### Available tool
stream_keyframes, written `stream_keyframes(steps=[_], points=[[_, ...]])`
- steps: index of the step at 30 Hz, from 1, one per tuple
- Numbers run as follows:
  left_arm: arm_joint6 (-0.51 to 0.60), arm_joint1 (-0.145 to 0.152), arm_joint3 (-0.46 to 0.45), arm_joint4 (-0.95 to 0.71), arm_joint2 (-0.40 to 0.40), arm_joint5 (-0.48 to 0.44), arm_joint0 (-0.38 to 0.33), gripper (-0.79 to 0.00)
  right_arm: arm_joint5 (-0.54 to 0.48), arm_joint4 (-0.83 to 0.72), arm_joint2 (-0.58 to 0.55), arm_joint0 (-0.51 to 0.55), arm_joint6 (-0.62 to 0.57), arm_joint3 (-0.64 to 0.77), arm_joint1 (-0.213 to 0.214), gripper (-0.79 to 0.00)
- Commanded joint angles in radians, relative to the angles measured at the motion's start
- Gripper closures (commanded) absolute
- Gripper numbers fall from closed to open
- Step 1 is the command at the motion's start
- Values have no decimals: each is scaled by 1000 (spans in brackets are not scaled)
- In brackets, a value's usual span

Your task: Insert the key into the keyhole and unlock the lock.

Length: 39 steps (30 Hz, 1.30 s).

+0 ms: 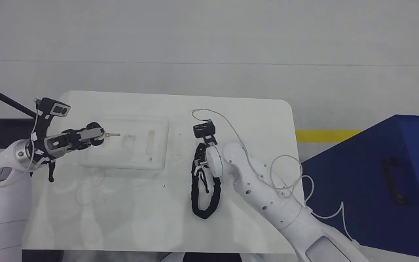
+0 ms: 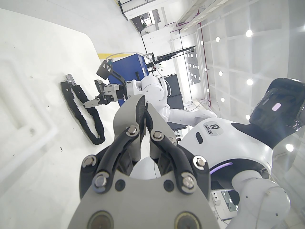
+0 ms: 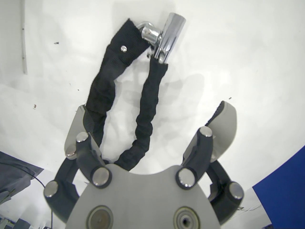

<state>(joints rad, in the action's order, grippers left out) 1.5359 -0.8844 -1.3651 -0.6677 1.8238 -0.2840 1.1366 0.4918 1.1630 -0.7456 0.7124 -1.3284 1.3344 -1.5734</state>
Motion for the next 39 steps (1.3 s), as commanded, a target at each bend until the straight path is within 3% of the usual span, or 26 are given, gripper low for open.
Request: stream_keyframes(steps=[1,9,11,13,18,28,39], points=[[0,0,0,0,0,0,0,0,31,19,-3,-11,30,-57,-26,-785],[0,0,0,0,0,0,0,0,12,90,-31,-49,12,-222,-119,-785],[0,0,0,0,0,0,0,0,3,115,-52,-47,3,-233,-134,-736],[0,0,0,0,0,0,0,0,-8,147,-76,-39,-8,-238,-149,-622],[0,0,0,0,0,0,0,0,-40,223,-157,7,-40,-197,-179,-588],[0,0,0,0,0,0,0,0,-108,392,-267,73,-108,-177,-267,-739],[0,0,0,0,0,0,0,0,-137,463,-377,58,-137,-232,-364,-723]])
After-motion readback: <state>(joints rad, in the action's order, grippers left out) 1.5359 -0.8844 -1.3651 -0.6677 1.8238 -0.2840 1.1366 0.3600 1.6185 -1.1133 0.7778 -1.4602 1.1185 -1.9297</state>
